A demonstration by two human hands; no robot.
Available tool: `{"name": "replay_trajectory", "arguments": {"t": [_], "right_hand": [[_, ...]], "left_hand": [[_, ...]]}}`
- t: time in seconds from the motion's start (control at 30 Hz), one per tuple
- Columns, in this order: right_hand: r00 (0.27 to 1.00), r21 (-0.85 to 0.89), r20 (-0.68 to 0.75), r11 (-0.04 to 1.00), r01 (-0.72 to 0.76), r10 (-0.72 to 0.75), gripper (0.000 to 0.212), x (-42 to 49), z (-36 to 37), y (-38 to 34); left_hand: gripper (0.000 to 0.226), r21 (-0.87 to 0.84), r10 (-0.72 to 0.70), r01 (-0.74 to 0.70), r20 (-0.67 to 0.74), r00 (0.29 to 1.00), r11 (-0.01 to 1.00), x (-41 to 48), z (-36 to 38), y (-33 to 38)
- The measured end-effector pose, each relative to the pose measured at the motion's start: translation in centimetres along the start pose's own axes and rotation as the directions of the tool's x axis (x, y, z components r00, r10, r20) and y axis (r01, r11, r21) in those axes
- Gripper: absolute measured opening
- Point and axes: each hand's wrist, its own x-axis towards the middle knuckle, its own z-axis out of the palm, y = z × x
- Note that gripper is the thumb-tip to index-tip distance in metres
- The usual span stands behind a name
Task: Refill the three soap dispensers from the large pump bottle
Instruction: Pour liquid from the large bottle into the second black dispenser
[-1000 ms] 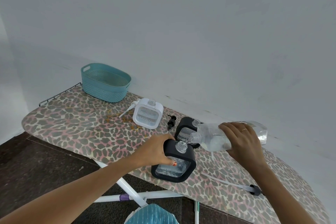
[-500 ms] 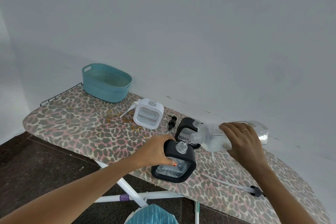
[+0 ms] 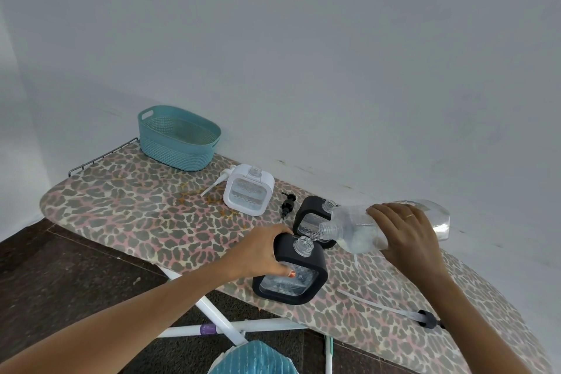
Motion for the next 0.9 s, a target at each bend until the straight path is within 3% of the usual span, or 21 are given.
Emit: {"name": "replay_trajectory", "arguments": {"t": [0.9], "right_hand": [[0.999,-0.024,-0.031,1.000,0.008,-0.009,0.055,0.01,-0.38,0.17]], "left_hand": [[0.056,0.017,0.006,-0.006,0.007,1.000,1.000,-0.03,0.36,-0.02]]}}
